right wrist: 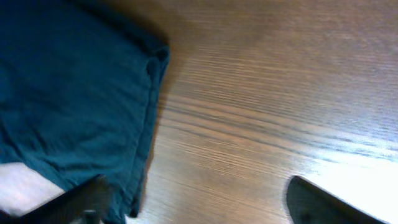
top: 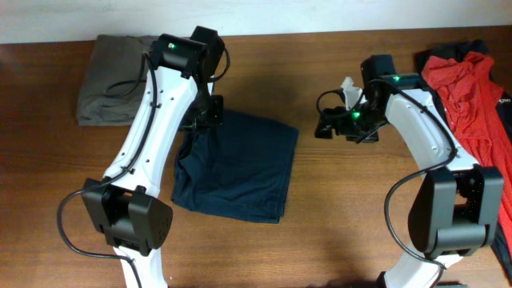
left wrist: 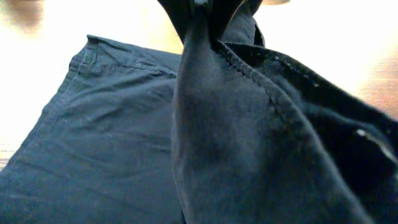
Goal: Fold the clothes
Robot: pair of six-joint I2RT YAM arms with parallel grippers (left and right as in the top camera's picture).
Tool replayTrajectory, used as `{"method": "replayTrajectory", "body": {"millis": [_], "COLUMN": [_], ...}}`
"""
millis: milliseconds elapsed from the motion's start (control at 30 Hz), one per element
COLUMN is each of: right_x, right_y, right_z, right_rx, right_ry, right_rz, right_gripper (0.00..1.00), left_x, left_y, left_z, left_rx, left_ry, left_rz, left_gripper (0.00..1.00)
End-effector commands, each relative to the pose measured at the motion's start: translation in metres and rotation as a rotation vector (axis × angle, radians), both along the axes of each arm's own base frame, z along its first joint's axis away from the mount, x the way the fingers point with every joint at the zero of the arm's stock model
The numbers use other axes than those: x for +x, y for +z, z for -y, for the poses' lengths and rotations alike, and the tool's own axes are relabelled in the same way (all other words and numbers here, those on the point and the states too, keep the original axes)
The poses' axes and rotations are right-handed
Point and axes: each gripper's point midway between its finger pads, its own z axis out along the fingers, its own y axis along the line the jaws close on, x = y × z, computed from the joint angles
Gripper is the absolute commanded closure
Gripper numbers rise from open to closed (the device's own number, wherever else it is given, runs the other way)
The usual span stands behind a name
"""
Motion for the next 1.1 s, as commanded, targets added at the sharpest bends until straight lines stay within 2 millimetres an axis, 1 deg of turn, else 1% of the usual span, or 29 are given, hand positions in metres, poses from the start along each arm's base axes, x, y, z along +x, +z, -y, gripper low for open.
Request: {"method": "replayTrajectory", "body": {"millis": [0,33,100,200,233,333,400,433,667,833,933,1000,1067], "right_x": [-0.005,-0.006,-0.007,-0.008,-0.009,-0.011,-0.014,-0.015,-0.025,-0.038,-0.041,-0.042,-0.043], "right_y": [-0.02,-0.024,-0.026,-0.025,-0.024,-0.022,-0.023,-0.024,-0.045,-0.059,-0.062,-0.065,-0.07], "right_z": [0.004,0.003,-0.001,-0.009,-0.012,-0.028,-0.043,-0.05,-0.088,-0.104,-0.11,-0.11,-0.105], "right_rx": [-0.019,-0.016,0.0,0.03,0.038,0.097,0.139,0.146,0.146,0.129,0.124,0.102,0.072], "right_ry": [-0.001,0.002,0.006,0.018,0.021,0.044,0.071,0.077,0.068,0.056,0.077,0.075,0.056], "right_rz": [-0.062,-0.075,-0.085,-0.088,-0.089,-0.092,-0.094,-0.096,-0.134,-0.163,-0.155,-0.155,-0.159], "right_gripper": [0.24,0.33,0.46,0.62,0.66,0.69,0.74,0.75,0.79,0.84,0.84,0.84,0.84], "left_x": [0.004,0.005,0.007,0.011,0.012,0.015,0.016,0.016,0.017,0.018,0.018,0.018,0.018], "left_y": [0.021,0.023,0.028,0.033,0.033,0.033,0.032,0.032,0.032,0.032,0.032,0.032,0.032], "left_z": [-0.01,-0.016,-0.027,-0.045,-0.053,-0.073,-0.083,-0.088,-0.108,-0.118,-0.122,-0.124,-0.126], "left_rx": [0.033,0.059,0.098,0.123,0.123,0.12,0.102,0.094,0.111,0.111,0.113,0.113,0.118], "left_ry": [0.071,0.094,0.124,0.183,0.203,0.262,0.296,0.312,0.36,0.385,0.396,0.396,0.397], "left_rz": [0.083,0.095,0.117,0.133,0.131,0.124,0.115,0.112,0.113,0.112,0.111,0.111,0.111], "left_gripper": [0.99,0.99,0.99,0.99,0.99,0.99,0.99,0.99,0.99,0.99,0.99,0.99,1.0]}}
